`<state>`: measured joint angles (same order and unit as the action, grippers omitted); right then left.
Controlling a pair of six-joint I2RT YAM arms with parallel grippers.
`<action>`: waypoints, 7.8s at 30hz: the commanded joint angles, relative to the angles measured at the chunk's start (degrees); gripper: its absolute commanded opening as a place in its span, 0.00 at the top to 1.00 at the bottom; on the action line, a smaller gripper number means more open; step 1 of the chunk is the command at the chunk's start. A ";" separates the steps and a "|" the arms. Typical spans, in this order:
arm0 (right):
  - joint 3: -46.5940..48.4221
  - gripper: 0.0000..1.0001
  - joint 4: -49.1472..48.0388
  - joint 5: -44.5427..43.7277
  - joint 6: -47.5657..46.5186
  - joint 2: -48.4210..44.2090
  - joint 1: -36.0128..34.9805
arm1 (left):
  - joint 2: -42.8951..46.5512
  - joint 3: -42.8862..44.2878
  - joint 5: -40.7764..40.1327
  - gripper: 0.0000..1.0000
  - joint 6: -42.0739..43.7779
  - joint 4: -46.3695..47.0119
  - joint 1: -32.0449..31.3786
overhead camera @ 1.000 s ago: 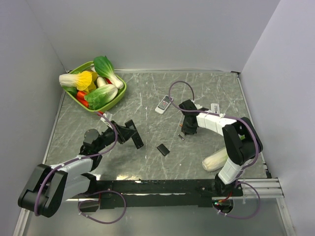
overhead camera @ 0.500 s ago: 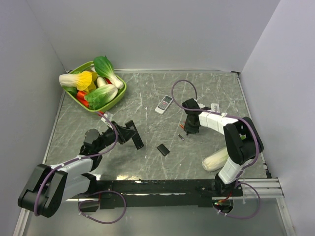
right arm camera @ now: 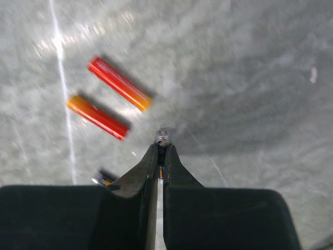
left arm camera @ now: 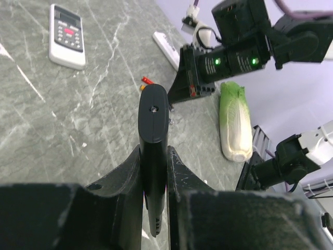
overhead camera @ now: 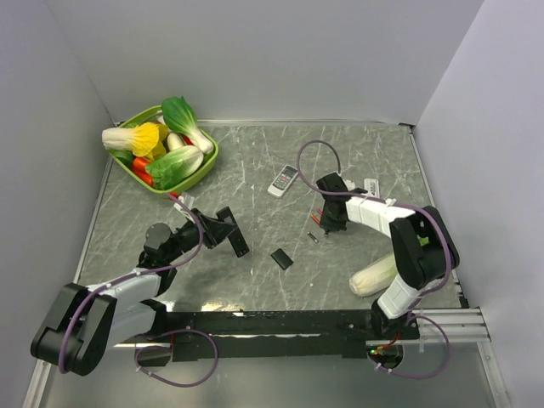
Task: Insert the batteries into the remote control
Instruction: Pick up the battery from the center of the board, then load the battery into the remote control.
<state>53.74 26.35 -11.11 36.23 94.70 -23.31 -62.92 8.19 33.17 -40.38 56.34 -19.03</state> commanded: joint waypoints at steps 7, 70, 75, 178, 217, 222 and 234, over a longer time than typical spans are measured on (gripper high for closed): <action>-2.93 1.00 -6.38 -8.65 -11.96 -18.48 -10.23 | -7.13 -0.36 -0.91 0.99 -10.49 18.18 -0.31; -21.66 1.00 -59.40 4.26 -22.60 -22.80 -39.18 | -10.47 2.28 -8.55 0.98 -19.20 44.64 -7.43; -22.45 1.00 -60.63 3.56 -23.39 -22.62 -39.53 | -10.83 1.92 -9.35 0.98 -20.44 46.14 -7.60; -5.67 0.59 -30.66 32.55 -41.23 -32.21 -28.02 | -2.91 2.79 -11.37 0.98 -31.51 34.20 -7.78; -1.62 0.61 -29.87 58.13 -72.00 -32.91 -23.09 | 1.83 12.64 -0.38 0.98 -27.30 3.17 -7.69; 0.05 0.61 -27.15 59.80 -72.96 -30.80 -23.10 | 1.74 13.00 0.14 0.98 -27.12 2.64 -7.69; 2.43 0.69 -24.15 60.42 -74.20 -27.02 -23.01 | 0.95 13.08 1.20 0.98 -27.47 3.43 -7.69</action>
<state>52.99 1.56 46.81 -36.03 67.20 -46.61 -61.89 19.03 33.21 -68.16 57.34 -26.61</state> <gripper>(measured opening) 0.317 0.207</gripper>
